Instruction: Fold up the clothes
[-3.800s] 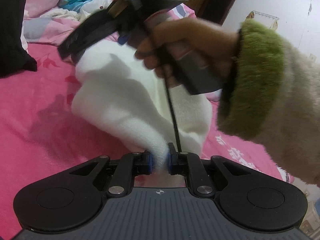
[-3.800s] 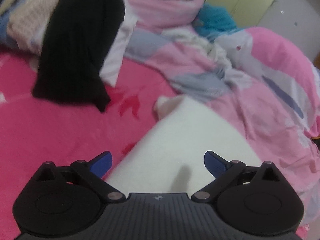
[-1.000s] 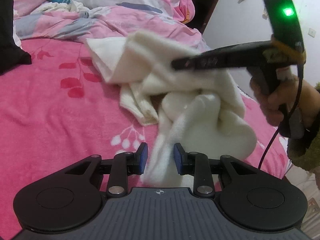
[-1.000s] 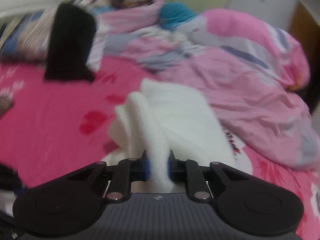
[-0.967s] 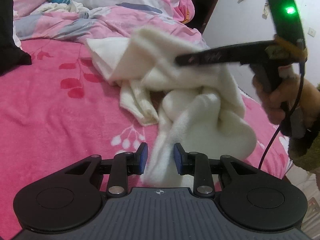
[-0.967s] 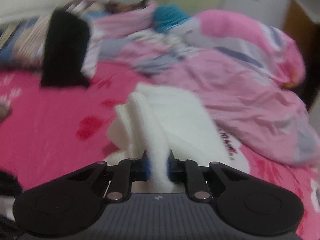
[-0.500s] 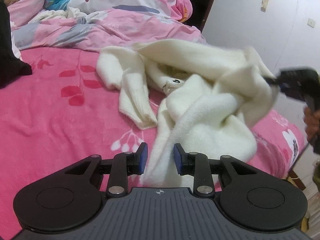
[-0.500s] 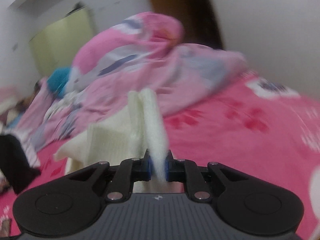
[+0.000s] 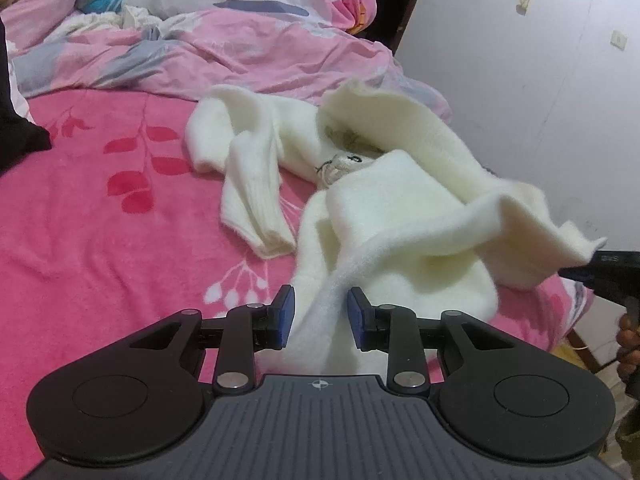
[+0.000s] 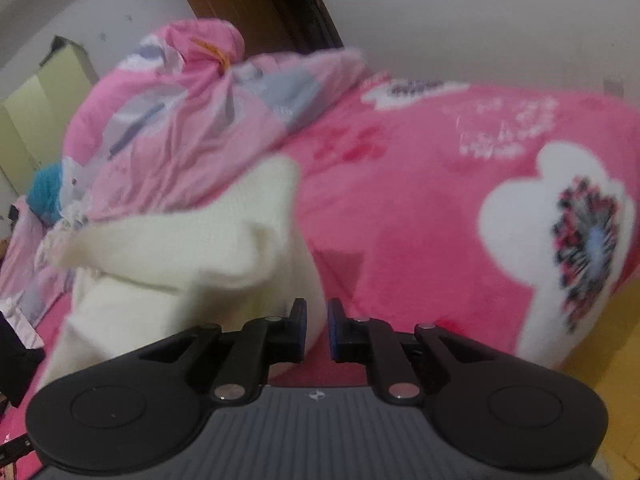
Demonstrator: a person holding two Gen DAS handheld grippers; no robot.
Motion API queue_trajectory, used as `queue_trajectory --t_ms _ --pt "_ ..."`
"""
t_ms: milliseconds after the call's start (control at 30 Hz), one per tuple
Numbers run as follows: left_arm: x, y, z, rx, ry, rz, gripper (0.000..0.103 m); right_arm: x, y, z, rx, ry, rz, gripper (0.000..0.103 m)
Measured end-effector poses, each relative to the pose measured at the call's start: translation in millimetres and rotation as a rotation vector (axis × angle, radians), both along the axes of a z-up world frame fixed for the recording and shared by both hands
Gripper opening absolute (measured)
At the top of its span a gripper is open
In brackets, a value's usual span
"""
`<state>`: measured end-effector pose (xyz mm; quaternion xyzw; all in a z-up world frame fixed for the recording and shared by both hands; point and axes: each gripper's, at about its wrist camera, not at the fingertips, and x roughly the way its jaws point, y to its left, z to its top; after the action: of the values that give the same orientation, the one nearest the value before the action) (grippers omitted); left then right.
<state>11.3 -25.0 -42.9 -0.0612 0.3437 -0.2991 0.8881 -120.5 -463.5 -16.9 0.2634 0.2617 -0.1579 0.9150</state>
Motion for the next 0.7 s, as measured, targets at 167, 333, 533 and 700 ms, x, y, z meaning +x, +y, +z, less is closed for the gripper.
queue_trajectory --t_ms 167,333,533,700 --pt "0.8 -1.2 6.5 -0.031 -0.016 -0.022 0.04 -16.9 11.9 47.6 -0.108 -0.117 0.019 0.029" --pt "4.4 -14.0 -0.1 -0.023 -0.004 -0.065 0.045 43.9 76.7 87.2 -0.251 -0.131 0.29 0.046" --pt "5.9 -24.0 -11.5 0.016 -0.03 -0.089 0.046 155.4 193.8 82.5 -0.408 -0.014 0.706 0.063" --pt "3.8 -24.1 -19.8 0.01 -0.05 -0.108 0.046 261.7 261.0 43.3 -0.561 0.25 0.814 0.067"
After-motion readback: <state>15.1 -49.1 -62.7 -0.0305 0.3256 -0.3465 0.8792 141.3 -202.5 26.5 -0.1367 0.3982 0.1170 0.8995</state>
